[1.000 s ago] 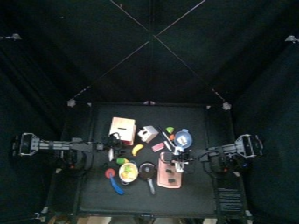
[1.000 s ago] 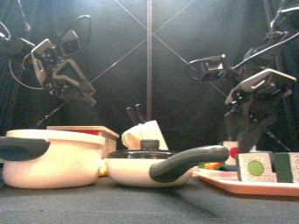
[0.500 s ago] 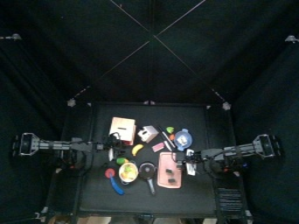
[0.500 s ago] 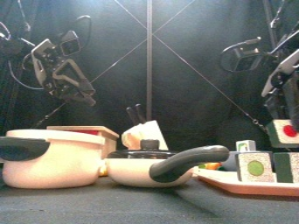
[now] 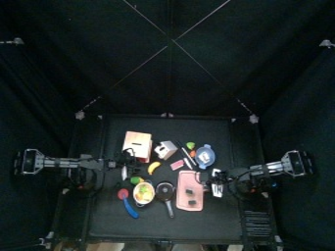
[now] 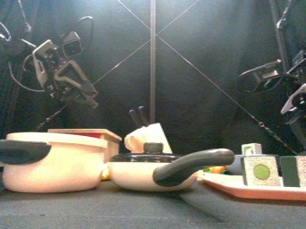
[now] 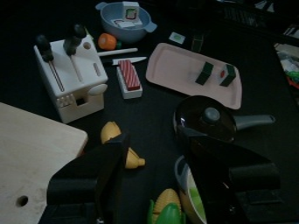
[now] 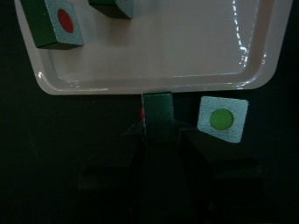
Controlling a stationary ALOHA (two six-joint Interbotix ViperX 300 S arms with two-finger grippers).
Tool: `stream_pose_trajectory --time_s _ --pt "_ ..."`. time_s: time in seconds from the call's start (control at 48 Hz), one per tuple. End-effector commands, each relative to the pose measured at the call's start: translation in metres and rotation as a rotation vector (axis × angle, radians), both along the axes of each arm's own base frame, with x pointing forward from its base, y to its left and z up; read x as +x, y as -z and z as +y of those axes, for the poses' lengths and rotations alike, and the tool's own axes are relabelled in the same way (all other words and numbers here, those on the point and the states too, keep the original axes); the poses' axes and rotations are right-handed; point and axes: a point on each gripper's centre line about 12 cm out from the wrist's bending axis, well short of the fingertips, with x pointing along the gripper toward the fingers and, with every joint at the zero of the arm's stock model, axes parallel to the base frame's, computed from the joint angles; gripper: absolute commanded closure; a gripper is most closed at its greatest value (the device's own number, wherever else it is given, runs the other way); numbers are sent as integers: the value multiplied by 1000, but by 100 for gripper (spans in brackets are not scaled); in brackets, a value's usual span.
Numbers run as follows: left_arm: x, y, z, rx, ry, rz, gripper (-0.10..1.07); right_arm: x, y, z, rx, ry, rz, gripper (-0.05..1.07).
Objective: Place sushi piece to right of plate
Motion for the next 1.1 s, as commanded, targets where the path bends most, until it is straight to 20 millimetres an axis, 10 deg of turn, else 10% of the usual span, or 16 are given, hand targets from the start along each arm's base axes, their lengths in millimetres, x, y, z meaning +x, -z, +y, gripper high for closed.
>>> stream_pose_trajectory --time_s 0.0,0.812,1.083 --pt "3 -4 0 2 2 -15 13 4 -4 -2 -13 -5 -28 23" --pt "2 -4 0 2 2 -14 13 9 -22 -6 -48 -23 -102 10" --pt "2 -3 0 -2 0 -9 13 39 -47 -9 -72 -22 -231 10"
